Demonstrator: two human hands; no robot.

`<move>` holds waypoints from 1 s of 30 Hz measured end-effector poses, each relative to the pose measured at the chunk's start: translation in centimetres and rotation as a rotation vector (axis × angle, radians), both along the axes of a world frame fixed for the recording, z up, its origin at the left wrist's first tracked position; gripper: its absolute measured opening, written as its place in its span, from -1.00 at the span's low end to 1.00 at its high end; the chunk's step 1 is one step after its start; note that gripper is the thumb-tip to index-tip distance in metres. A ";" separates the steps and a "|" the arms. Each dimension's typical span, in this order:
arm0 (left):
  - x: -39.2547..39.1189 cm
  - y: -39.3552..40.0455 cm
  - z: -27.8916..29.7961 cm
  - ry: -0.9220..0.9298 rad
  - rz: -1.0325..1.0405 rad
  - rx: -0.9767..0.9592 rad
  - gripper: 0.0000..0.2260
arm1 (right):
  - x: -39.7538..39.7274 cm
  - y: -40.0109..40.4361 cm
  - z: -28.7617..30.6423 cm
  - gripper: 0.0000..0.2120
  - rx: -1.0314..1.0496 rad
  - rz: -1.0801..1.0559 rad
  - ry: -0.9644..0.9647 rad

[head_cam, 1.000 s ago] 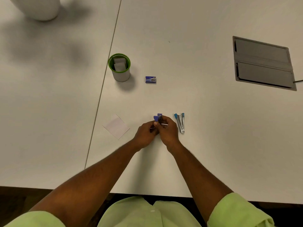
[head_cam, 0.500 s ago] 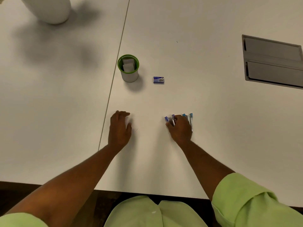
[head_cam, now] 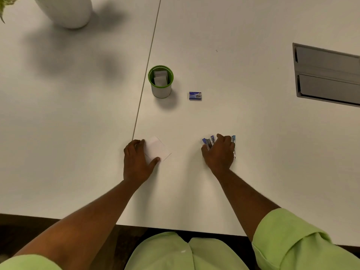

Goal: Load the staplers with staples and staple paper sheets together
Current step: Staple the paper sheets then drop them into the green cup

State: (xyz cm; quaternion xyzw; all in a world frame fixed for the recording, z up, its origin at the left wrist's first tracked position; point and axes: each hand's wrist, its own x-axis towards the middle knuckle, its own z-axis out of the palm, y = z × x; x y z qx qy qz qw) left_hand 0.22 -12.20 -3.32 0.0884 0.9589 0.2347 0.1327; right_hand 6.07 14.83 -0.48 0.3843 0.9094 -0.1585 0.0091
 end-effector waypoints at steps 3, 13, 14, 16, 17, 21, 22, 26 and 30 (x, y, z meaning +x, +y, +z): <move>-0.1 0.1 0.0 0.021 -0.021 -0.021 -0.21 | -0.2 -1.5 0.3 -0.51 0.051 0.031 0.097; -0.9 1.1 1.3 -0.014 -0.092 -0.042 -0.36 | -0.9 -7.1 -0.1 -0.70 -0.300 0.349 0.080; -1.0 1.2 1.4 -0.019 -0.099 -0.028 -0.39 | -1.0 -7.5 -0.2 -0.70 -0.311 0.352 0.077; -1.2 1.4 1.7 -0.024 -0.122 0.006 -0.48 | -1.2 -8.0 -0.3 -0.68 -0.342 0.358 0.071; -1.3 1.5 1.8 -0.023 -0.142 0.021 -0.54 | -1.4 -8.1 -0.3 -0.66 -0.363 0.361 0.075; -1.5 1.9 1.9 -0.020 -0.244 0.049 -0.72 | -1.8 -8.3 0.1 -0.51 -0.458 0.391 0.112; -1.6 2.0 1.8 -0.018 -0.261 0.059 -0.75 | -1.9 -8.2 0.2 -0.47 -0.473 0.417 0.114; -1.9 2.5 1.7 -0.041 -0.320 0.145 -0.77 | -1.7 -7.6 0.5 -0.54 -0.483 0.437 0.129; -2.1 3.5 2.0 -0.100 -0.312 0.298 -0.70 | -1.3 -7.0 0.4 -0.63 -0.542 0.374 0.184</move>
